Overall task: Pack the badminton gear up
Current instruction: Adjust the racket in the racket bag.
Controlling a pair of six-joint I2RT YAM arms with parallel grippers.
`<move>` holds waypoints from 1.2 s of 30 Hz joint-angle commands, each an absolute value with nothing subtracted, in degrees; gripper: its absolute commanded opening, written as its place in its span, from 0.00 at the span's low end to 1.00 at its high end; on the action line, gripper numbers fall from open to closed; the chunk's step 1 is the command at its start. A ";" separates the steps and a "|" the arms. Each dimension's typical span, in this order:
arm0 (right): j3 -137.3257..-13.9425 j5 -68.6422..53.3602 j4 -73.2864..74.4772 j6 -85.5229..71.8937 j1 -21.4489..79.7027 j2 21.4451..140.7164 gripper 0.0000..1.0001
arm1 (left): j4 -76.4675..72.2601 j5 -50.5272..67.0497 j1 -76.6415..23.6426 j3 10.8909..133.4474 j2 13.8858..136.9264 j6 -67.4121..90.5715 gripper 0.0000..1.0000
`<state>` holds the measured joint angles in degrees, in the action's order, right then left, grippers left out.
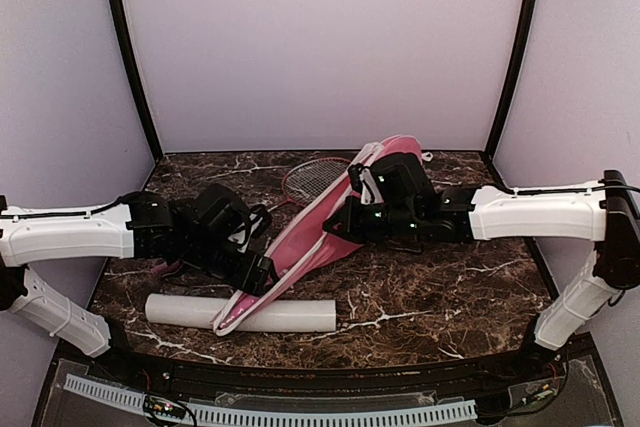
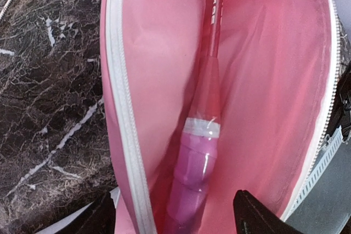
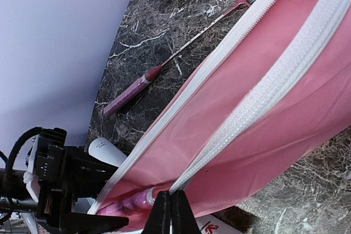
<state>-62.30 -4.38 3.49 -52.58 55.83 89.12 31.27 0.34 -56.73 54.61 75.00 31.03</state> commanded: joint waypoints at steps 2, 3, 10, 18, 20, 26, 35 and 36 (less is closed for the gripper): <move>-61.34 -3.53 -0.30 -52.29 55.63 86.32 0.00 | 32.75 -0.08 -56.47 52.64 75.17 32.35 0.76; -61.31 -3.55 -0.47 -52.29 55.63 86.23 0.00 | 32.86 -0.21 -56.51 52.37 75.48 32.47 0.76; -61.07 -3.78 -1.00 -52.44 55.64 85.88 0.00 | 32.85 -0.91 -56.45 49.97 77.49 32.86 0.58; -60.49 -3.91 -1.38 -52.62 55.63 86.03 0.00 | 32.24 -3.30 -56.51 48.14 77.41 33.35 0.45; -60.13 -3.79 -1.55 -52.78 55.63 86.06 0.00 | 32.13 -3.71 -56.50 48.65 77.09 33.34 0.46; -59.16 -2.76 -1.94 -52.64 55.63 85.02 0.00 | 30.21 -4.82 -56.43 52.56 74.07 31.79 0.61; -56.14 -3.96 -4.33 -51.25 55.37 83.38 0.00 | 23.90 -0.07 -55.17 53.93 74.65 33.41 0.70; -55.51 -4.03 -4.77 -51.18 55.37 82.94 0.00 | 23.07 0.18 -54.71 53.96 74.89 33.60 0.72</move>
<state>-57.84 -3.22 -0.08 -52.38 55.61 85.76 26.30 -1.48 -56.10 53.43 74.94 32.82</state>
